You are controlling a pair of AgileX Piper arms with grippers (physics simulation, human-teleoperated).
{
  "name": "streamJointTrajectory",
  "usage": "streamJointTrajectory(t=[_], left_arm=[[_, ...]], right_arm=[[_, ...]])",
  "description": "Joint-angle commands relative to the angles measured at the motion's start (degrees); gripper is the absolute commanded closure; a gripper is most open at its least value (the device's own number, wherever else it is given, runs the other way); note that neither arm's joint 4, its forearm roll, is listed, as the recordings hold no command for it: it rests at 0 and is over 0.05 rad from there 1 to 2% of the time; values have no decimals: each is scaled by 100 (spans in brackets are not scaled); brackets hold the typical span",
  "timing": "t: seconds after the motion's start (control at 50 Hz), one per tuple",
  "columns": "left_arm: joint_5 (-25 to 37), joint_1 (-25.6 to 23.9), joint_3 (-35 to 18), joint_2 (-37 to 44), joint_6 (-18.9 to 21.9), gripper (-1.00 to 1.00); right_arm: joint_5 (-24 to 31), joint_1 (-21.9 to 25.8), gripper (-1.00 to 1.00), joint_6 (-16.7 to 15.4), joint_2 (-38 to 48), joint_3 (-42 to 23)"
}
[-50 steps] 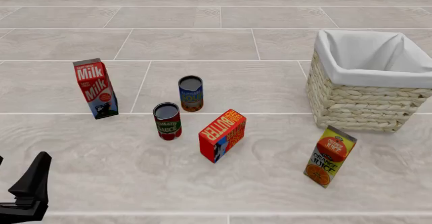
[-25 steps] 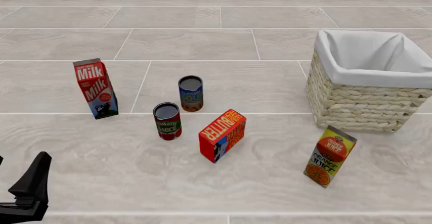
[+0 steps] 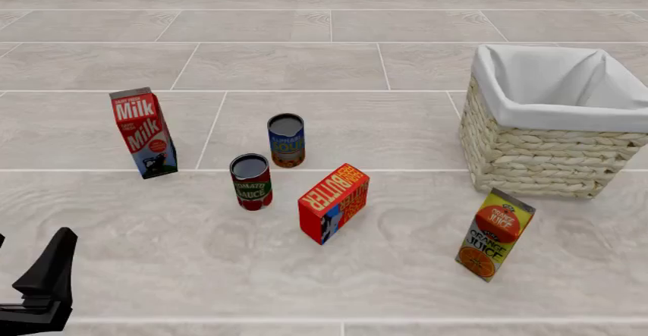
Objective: Pick the cream cheese and place it in the basket.
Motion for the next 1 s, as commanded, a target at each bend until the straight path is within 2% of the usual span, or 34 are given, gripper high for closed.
streamJointTrajectory(t=[0.02, 0.28, 0.44, 0.56, 1.0], left_arm=[[0, 0, 0, 0, 0, -100], [0, 0, 0, 0, 0, -100], [0, 0, 0, 0, 0, -100], [0, 0, 0, 0, 0, -100], [0, 0, 0, 0, 0, -100]], right_arm=[[-180, 124, 100, 138, 752, -692], [-410, 153, 100, 172, 1920, -1266], [-452, 167, 100, 156, 2302, -1477], [-406, 102, 100, 130, 2673, -1795], [-210, -53, 100, -8, 3672, -2330]])
